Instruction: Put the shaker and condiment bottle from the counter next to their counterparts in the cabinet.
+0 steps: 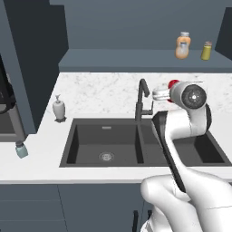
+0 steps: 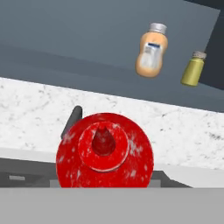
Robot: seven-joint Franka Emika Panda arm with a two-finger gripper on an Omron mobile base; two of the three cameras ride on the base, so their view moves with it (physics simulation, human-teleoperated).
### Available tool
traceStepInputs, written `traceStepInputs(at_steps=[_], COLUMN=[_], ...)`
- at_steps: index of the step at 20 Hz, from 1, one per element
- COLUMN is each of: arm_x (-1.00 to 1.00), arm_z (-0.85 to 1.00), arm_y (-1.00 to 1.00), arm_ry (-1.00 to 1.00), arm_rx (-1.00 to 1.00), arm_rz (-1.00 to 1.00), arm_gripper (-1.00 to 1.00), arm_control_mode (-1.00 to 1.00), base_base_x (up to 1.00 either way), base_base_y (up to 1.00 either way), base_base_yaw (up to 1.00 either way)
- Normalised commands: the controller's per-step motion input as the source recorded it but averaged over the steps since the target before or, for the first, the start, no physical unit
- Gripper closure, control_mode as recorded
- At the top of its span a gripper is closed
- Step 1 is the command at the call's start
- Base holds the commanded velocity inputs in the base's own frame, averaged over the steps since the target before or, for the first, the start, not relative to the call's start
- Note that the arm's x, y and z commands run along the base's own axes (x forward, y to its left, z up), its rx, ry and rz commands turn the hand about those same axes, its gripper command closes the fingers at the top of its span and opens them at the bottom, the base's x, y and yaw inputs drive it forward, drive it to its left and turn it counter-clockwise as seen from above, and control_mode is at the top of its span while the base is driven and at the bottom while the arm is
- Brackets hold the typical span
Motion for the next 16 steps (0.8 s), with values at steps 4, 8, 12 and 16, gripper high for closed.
traceStepInputs(at_steps=[4, 8, 12, 16], arm_x=[-0.22, -0.17, -0.08, -0.01], arm_z=[0.57, 0.50, 0.46, 0.48], arm_y=[0.00, 0.00, 0.00, 0.00], arm_ry=[-0.04, 0.00, 0.01, 0.00], arm_rx=[0.05, 0.16, 0.13, 0.05], arm_rz=[0.00, 0.00, 0.00, 0.00], arm_gripper=[1.00, 1.00, 1.00, 1.00], arm_control_mode=[-1.00, -1.00, -1.00, -1.00], base_base_x=[0.00, 0.00, 0.00, 0.00], base_base_y=[0.00, 0.00, 0.00, 0.00], base_base_yaw=[0.00, 0.00, 0.00, 0.00])
